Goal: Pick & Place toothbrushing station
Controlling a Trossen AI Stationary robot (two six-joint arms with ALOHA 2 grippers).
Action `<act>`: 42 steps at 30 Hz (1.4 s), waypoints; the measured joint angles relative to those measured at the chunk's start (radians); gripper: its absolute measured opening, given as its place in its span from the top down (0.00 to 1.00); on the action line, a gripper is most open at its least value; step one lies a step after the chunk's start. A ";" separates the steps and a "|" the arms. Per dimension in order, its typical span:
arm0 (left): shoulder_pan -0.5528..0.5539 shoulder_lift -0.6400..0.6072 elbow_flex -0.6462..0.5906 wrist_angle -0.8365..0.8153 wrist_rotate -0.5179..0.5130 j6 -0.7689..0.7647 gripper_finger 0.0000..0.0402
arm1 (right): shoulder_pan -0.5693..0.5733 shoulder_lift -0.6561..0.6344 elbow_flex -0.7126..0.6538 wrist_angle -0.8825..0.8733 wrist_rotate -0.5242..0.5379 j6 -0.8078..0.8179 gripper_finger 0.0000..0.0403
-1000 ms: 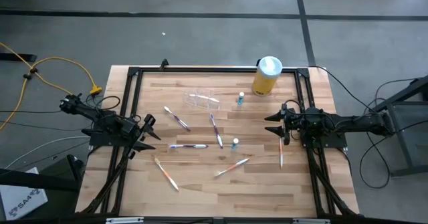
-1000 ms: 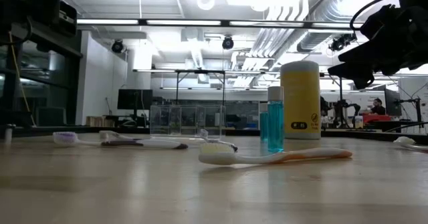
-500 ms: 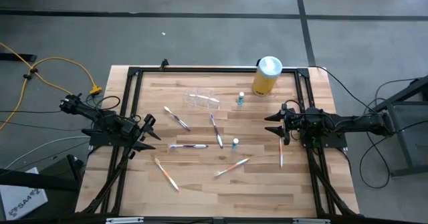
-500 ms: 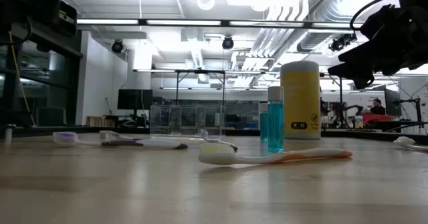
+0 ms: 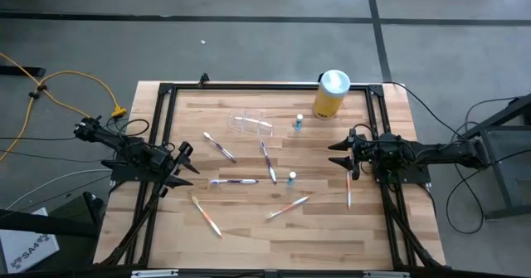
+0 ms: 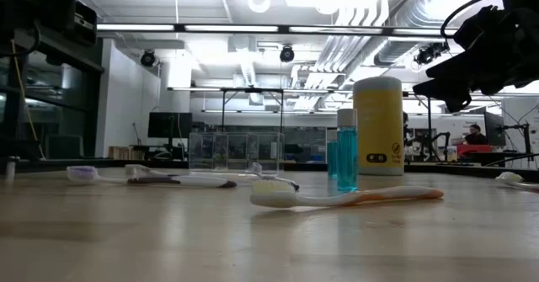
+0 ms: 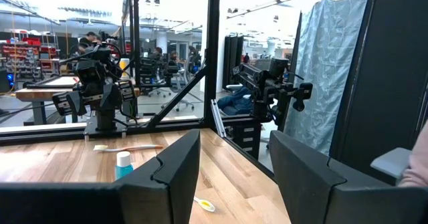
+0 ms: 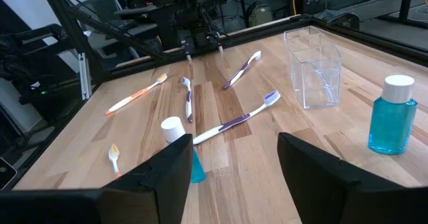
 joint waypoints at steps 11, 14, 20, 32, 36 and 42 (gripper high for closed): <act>0.000 0.000 0.000 0.001 0.000 0.000 0.57 | 0.000 0.000 0.000 0.000 0.000 0.000 0.48; 0.000 0.000 0.000 0.007 0.000 -0.016 0.57 | 0.000 0.000 0.000 0.000 0.000 0.000 0.48; 0.000 0.000 0.000 0.036 -0.060 -0.102 0.57 | 0.000 0.000 0.000 0.000 0.000 0.000 0.48; 0.001 0.000 0.000 0.043 -0.353 -0.101 0.57 | 0.000 0.000 0.000 0.000 0.000 0.000 0.48; 0.015 0.001 0.000 0.048 -0.396 -0.047 0.57 | 0.000 0.000 0.000 0.000 0.000 0.000 0.48; 0.093 0.081 0.005 0.050 -0.421 -0.016 0.57 | 0.000 0.000 0.000 0.000 0.000 0.000 0.48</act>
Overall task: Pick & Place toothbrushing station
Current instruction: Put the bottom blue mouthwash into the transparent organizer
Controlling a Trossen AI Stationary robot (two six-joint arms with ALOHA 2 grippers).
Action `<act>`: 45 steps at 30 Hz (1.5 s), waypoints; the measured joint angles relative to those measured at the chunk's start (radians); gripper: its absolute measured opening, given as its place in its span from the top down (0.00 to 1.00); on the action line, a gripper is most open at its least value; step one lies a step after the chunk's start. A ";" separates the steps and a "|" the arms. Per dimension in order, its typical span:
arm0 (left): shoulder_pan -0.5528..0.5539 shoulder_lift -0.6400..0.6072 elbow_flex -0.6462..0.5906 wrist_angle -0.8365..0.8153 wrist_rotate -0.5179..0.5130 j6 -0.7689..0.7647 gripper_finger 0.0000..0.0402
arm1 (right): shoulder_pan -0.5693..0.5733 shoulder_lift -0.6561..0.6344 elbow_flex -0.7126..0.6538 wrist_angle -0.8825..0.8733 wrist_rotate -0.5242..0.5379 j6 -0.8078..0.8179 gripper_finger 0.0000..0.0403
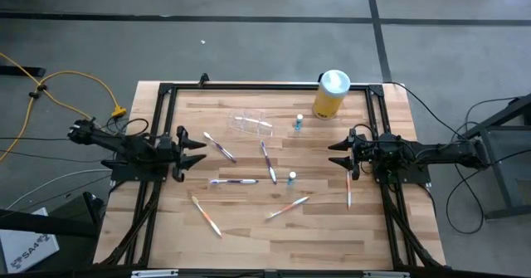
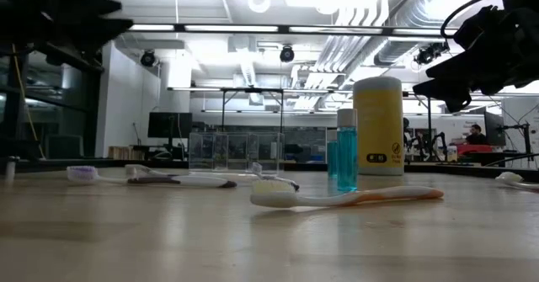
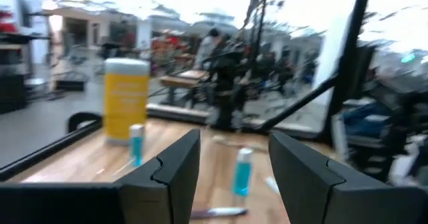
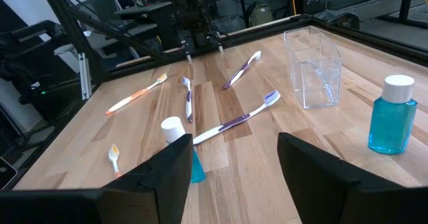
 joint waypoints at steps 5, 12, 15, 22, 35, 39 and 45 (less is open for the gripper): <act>0.080 0.153 0.045 0.017 0.039 -0.012 0.57 | 0.000 0.000 0.000 0.000 0.000 0.000 0.48; 0.157 0.442 0.193 0.032 0.124 -0.004 0.57 | 0.000 0.000 0.000 0.000 0.000 0.000 0.48; 0.172 0.573 0.265 0.033 0.124 0.028 0.57 | 0.000 0.000 0.000 0.000 0.000 0.000 0.48; 0.192 0.833 0.425 0.028 0.165 0.075 0.57 | 0.000 0.000 0.000 0.000 0.000 0.000 0.48; 0.203 1.017 0.634 -0.194 0.185 0.117 0.57 | 0.000 0.000 0.000 0.000 0.000 0.000 0.48; 0.243 1.038 0.673 -0.352 0.184 0.091 0.57 | 0.000 0.000 0.000 0.000 0.000 0.000 0.48; 0.313 1.039 0.684 -0.487 0.260 0.119 0.57 | 0.000 0.000 0.000 0.000 0.000 0.000 0.48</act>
